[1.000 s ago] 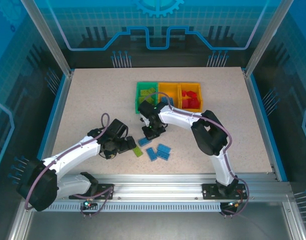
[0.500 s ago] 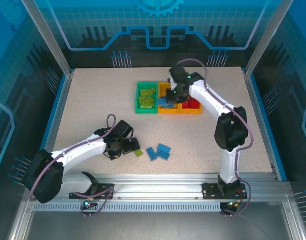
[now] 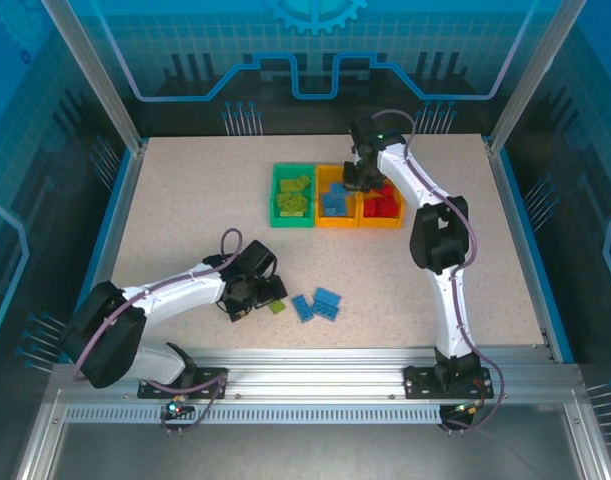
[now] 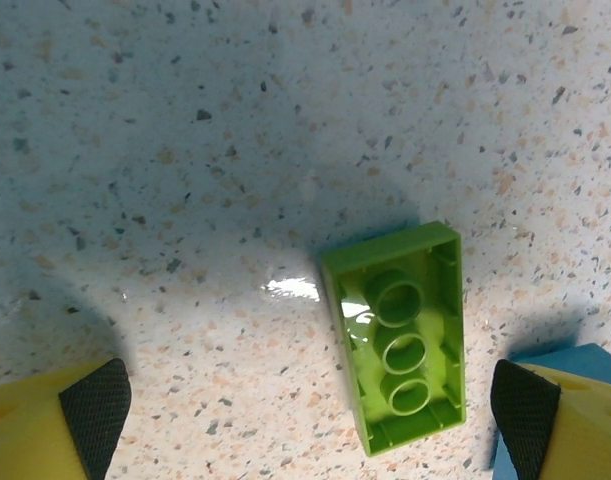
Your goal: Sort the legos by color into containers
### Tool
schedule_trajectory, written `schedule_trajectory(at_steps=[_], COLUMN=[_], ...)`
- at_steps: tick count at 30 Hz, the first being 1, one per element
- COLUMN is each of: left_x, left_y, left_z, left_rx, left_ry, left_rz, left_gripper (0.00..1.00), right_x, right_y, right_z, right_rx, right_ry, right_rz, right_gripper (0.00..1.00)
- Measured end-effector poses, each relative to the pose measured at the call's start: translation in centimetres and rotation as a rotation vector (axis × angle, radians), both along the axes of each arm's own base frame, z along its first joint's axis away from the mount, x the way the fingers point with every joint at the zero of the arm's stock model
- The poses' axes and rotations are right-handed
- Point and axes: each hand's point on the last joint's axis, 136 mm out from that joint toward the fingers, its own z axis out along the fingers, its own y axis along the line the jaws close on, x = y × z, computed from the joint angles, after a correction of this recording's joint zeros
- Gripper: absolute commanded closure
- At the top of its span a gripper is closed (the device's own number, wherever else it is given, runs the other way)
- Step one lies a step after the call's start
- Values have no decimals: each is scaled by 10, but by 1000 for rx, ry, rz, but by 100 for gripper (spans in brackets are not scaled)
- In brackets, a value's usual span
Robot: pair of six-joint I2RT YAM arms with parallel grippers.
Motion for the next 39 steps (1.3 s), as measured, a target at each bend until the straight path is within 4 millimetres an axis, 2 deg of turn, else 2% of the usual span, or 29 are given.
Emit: schedule_trajectory(at_steps=[3,4,9,14,18,22,25,27,30,36,39], left_x=[5,7,12,12,13,14,13,12,12,11,11], left_y=[-4,-5,-9,-8,-7,-7,-5,-3,-2,1,2], left_z=[-2,-3,-8,-10,-12,-14,-16,-17,-17,-18,-18], left_rx=[2,4,19,34,52,70,93,108,118,142,154], left_ry=[4,6,25,40,53,70,91,103,110,122,135], left_rz=[1,1,1,2,3,4,3,2,2,-4,-15], left_gripper=[5,6,10,15,18,23,30,32,37,48,57], right_x=[1,0,0,-10,-22,-44,-68,-85,-106,-132,-143], right_y=[3,3,7,6,14,28,38,36,24,1,-5], right_z=[3,3,6,20,46,75,90,92,84,62,60], right_rx=[14,18,38,47,82,105,115,115,105,76,70], right_ry=[-1,1,-2,-10,-44,-96,-121,-120,-96,-44,-40], right_rz=[-10,-13,-10,-2,30,103,156,171,165,137,135], right_gripper=[71,63,42,40,39,38,37,37,37,37,37])
